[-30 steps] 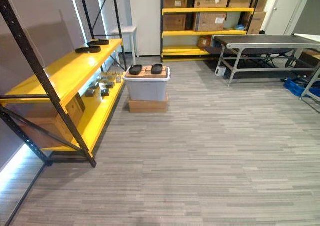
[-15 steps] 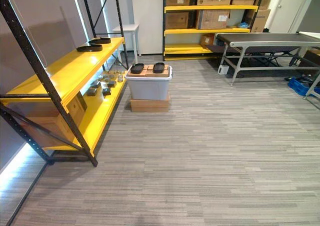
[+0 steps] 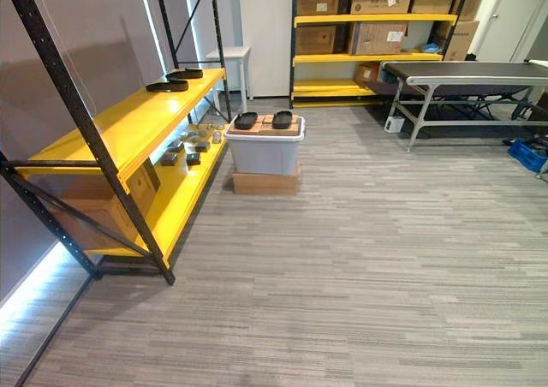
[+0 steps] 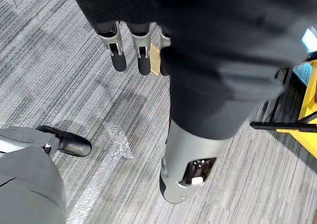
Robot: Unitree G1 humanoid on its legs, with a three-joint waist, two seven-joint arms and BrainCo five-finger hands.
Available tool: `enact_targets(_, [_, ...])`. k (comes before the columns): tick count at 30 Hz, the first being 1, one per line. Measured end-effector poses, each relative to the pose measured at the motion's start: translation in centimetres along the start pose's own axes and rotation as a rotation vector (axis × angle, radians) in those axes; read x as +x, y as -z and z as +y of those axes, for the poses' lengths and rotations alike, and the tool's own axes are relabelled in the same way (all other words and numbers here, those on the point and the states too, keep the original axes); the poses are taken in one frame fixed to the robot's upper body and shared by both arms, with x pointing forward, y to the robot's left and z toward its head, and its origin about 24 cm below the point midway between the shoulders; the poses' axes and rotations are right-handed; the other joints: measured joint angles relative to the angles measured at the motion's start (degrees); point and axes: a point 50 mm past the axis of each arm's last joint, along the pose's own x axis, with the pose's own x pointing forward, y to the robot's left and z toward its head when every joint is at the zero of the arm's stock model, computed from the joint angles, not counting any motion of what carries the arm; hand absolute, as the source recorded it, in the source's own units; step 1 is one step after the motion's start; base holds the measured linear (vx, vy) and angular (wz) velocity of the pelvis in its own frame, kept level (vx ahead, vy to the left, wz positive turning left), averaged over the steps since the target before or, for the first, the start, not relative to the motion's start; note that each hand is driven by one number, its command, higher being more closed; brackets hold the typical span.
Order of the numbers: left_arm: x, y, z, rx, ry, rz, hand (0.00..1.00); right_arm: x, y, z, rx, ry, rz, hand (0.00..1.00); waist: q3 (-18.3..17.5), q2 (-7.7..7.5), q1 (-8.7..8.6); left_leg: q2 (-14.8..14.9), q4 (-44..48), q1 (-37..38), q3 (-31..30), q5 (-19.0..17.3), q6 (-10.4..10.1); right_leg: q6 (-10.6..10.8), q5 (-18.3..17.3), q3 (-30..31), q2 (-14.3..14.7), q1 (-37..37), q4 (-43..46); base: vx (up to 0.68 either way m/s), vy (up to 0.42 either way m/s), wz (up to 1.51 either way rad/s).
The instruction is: Walk over and take plastic housings, then place them on the shelf
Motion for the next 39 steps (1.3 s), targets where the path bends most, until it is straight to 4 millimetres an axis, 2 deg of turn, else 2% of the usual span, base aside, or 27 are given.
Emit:
enact_targets(3, [0.1,-0.4,-0.5,0.027,0.02,-0.012,0.0,0.2,-0.7,0.7,-0.004,-0.018,-0.018,0.0,0.68,0.01,0.01,-0.25,3.79,-2.29,0.99,-3.11,0.33,1.67,-1.59,0.59,-0.53,-1.37,1.96,0.01,0.013,-0.14])
enact_targets(5, [0.3,-1.2,-1.3,0.056,0.052,-0.03,0.0,0.1,-0.6,0.5,-0.002,-0.014,-0.02,0.0,1.95,-0.18,-0.01,-0.96,10.49,-4.35,0.93,-7.62,1.16,5.04,-6.02,0.26,-1.95,-3.07,8.3,0.06,0.045,0.06])
enact_targets(6, [0.4,-1.6,-1.9,0.079,0.073,-0.046,0.0,0.1,-0.6,0.5,-0.002,-0.015,-0.023,0.0,2.19,0.74,0.14,-0.94,13.02,-4.89,0.77,-9.94,2.21,7.71,-7.69,0.16,-2.55,-5.28,15.56,0.06,0.062,0.01])
enact_targets(7, [0.4,-1.9,-2.1,0.093,0.083,-0.055,0.0,0.0,-0.3,0.5,-0.005,-0.017,-0.025,0.0,2.33,0.62,0.12,-0.83,14.1,-5.38,0.66,-10.83,2.49,8.3,-8.12,0.0,-2.72,-8.0,21.07,0.08,0.086,0.04])
enact_targets(9, [0.4,-3.8,-2.9,0.141,0.111,-0.126,0.0,-0.3,0.6,1.9,-0.012,-0.061,-0.031,0.0,3.18,0.69,-0.12,-0.77,16.84,-4.77,-0.27,-13.77,3.39,7.14,-6.98,0.04,-4.73,-19.93,45.81,0.14,0.108,0.16])
enact_targets(11, [0.5,-4.4,-3.3,0.155,0.124,-0.143,0.0,-0.5,1.7,2.2,-0.031,-0.074,-0.001,0.0,3.94,1.17,-0.39,-0.4,16.23,-1.03,-1.21,-15.54,3.5,7.32,-7.31,-2.44,-6.93,-24.69,53.85,0.3,0.1,0.13])
enact_targets(13, [0.5,-5.0,-3.6,0.156,0.127,-0.16,0.0,-0.6,2.3,2.6,-0.026,-0.083,0.013,0.0,4.29,1.26,-1.13,0.62,13.88,3.02,-2.28,-16.16,3.66,6.21,-8.11,-5.67,-7.04,-25.98,49.61,0.42,0.02,0.26])
enact_targets(15, [0.6,-6.2,-4.2,0.162,0.14,-0.193,0.0,-0.6,2.4,2.8,-0.025,-0.093,0.015,0.0,4.14,2.28,-2.71,3.61,10.76,5.66,-3.76,-16.75,3.37,5.46,-7.66,-8.44,-3.76,-28.0,38.42,0.49,-0.091,0.48])
enact_targets(17, [0.7,-7.7,-4.9,0.187,0.151,-0.235,0.0,-0.7,2.6,2.7,-0.025,-0.092,0.02,0.0,4.28,2.78,-3.65,6.08,9.67,7.03,-4.89,-16.63,3.05,2.0,-3.51,-9.0,0.16,-29.87,23.2,0.51,-0.147,0.45])
enact_targets(18, [0.7,-8.1,-5.0,0.216,0.148,-0.249,0.0,-0.8,3.2,2.2,-0.026,-0.079,0.035,0.0,3.8,1.48,-3.55,6.02,10.61,7.94,-5.82,-17.4,1.64,0.99,2.96,-7.56,1.34,-29.98,13.14,0.83,-0.28,0.46])
enact_targets(19, [0.7,-7.7,-5.3,0.222,0.15,-0.237,0.0,-0.9,3.5,1.3,-0.023,-0.057,0.041,0.0,3.71,1.98,-4.0,6.68,13.8,8.58,-6.93,-18.52,-0.34,-4.22,11.21,-7.32,2.02,-28.26,12.3,0.86,-0.29,0.24])
enact_targets(20, [0.7,-7.5,-5.6,0.216,0.155,-0.232,0.0,-0.9,3.1,1.2,-0.009,-0.051,0.031,0.0,3.82,3.43,-3.56,7.95,16.64,8.03,-6.79,-17.96,-1.29,-4.46,10.35,-7.46,3.31,-28.07,13.79,1.06,-0.332,0.11])
enact_targets(21, [0.7,-7.0,-5.6,0.143,0.139,-0.221,0.0,-1.0,3.5,1.4,0.013,-0.053,0.034,0.0,4.24,3.22,-3.44,7.34,30.42,4.32,-6.52,-10.53,-6.21,-5.42,5.81,-7.49,3.39,-23.46,14.22,0.74,-0.203,-0.05])
enact_targets(22, [0.7,-6.7,-5.5,0.114,0.134,-0.214,0.0,-1.0,3.7,1.4,0.01,-0.053,0.039,0.0,4.45,3.2,-3.4,7.27,36.94,2.38,-6.4,-6.18,-8.13,-5.52,4.41,-7.5,3.38,-20.75,13.71,0.74,-0.197,0.14])
enact_targets(24, [0.6,-6.1,-5.2,0.042,0.115,-0.209,0.0,-1.2,4.4,1.6,0.015,-0.057,0.051,0.0,4.87,2.86,-3.03,9.61,57.58,-5.01,-4.86,-3.03,-11.54,-6.25,1.52,-7.42,4.05,-11.99,11.45,0.61,-0.161,0.24])
enact_targets(26, [0.5,-5.3,-4.7,-0.007,0.096,-0.2,0.0,-1.2,4.1,2.7,0.003,-0.089,0.036,0.0,5.16,2.02,-1.68,12.69,69.27,-12.82,-0.17,-4.28,-9.51,-7.34,0.03,-5.85,5.1,-4.59,8.09,0.62,-0.153,-0.02])
enact_targets(28, [0.2,-3.5,-4.2,-0.03,0.084,-0.155,0.0,-0.8,2.4,4.2,-0.034,-0.132,-0.012,0.0,4.86,1.74,1.41,13.78,69.5,-23.77,5.05,-8.63,-4.79,-6.63,-2.08,-1.18,5.02,1.99,2.7,0.57,-0.057,-0.63])
enact_targets(30, [0.0,-1.9,-3.6,-0.029,0.071,-0.105,0.0,-0.4,1.1,5.6,-0.032,-0.158,-0.034,0.0,5.51,1.11,2.25,11.62,58.92,-28.1,5.52,-11.03,-4.63,-6.03,-2.74,1.18,3.68,5.12,1.01,0.56,0.075,-0.93])
enact_targets(31, [-0.3,-0.3,-3.3,-0.033,0.063,-0.065,0.0,-0.2,-0.2,6.5,-0.034,-0.18,-0.068,0.0,5.69,-0.03,3.81,9.2,40.4,-28.81,5.58,-10.57,-4.63,-4.9,-4.44,3.71,1.23,7.81,-0.46,0.67,0.172,-1.03])
enact_targets(32, [-0.4,0.2,-3.3,-0.042,0.061,-0.054,0.0,-0.2,-0.7,6.7,-0.038,-0.184,-0.082,0.0,5.43,-0.02,4.07,8.87,32.4,-29.17,5.05,-9.95,-4.36,-4.4,-5.54,4.52,0.58,8.94,-1.32,0.66,0.232,-0.99])
enact_targets(33, [-0.5,0.6,-3.3,-0.026,0.068,-0.043,0.0,-0.1,-1.4,6.6,-0.048,-0.181,-0.097,0.0,4.36,0.87,4.71,9.35,25.11,-31.17,3.47,-5.88,-4.96,-3.92,-8.19,5.48,0.16,9.94,-1.77,0.57,0.23,-0.52])
enact_targets(34, [-0.5,0.6,-3.1,-0.014,0.066,-0.042,0.0,-0.1,-1.3,6.5,-0.053,-0.175,-0.095,0.0,3.52,0.31,4.99,9.02,26.72,-31.57,4.01,-3.65,-5.27,-3.98,-9.71,6.01,-0.73,10.08,-1.41,0.63,0.242,-0.52])
enact_targets(35, [-0.5,0.8,-2.6,0.004,0.056,-0.036,0.0,-0.1,-0.7,6.4,-0.064,-0.172,-0.077,0.0,1.17,-1.56,5.12,5.54,29.31,-32.0,3.26,-2.5,-3.02,-3.03,-11.51,6.89,-3.38,8.99,3.39,0.56,0.178,-0.29])
enact_targets(36, [-0.5,0.6,-2.6,0.003,0.058,-0.04,0.0,-0.1,-0.6,6.5,-0.073,-0.176,-0.076,0.0,1.13,-1.95,4.7,4.85,29.95,-31.39,2.66,-3.07,-0.4,-2.64,-11.64,6.79,-3.98,7.56,8.49,0.75,0.223,-0.11])
enact_targets(37, [-0.4,0.3,-2.5,0.019,0.057,-0.046,0.0,-0.2,-0.2,6.8,-0.075,-0.181,-0.057,0.0,1.36,-2.62,4.18,3.67,30.0,-28.23,2.57,-3.4,0.44,0.23,-9.94,7.02,-4.75,3.98,20.63,0.91,0.279,0.02])
enact_targets(38, [-0.3,0.0,-2.1,0.044,0.052,-0.047,0.0,-0.3,0.9,6.8,-0.074,-0.178,-0.025,0.0,1.99,-3.67,4.14,2.78,30.02,-23.66,2.56,-3.6,0.84,6.25,-3.55,7.96,-5.25,0.48,33.88,0.91,0.272,-0.01])
enact_targets(39, [-0.3,-0.1,-2.0,0.056,0.053,-0.049,0.0,-0.4,1.3,6.8,-0.08,-0.179,-0.013,0.0,2.16,-3.78,3.98,2.54,29.67,-21.05,2.4,-4.51,2.25,8.94,2.49,8.35,-5.18,-1.5,40.33,0.87,0.216,-0.01])
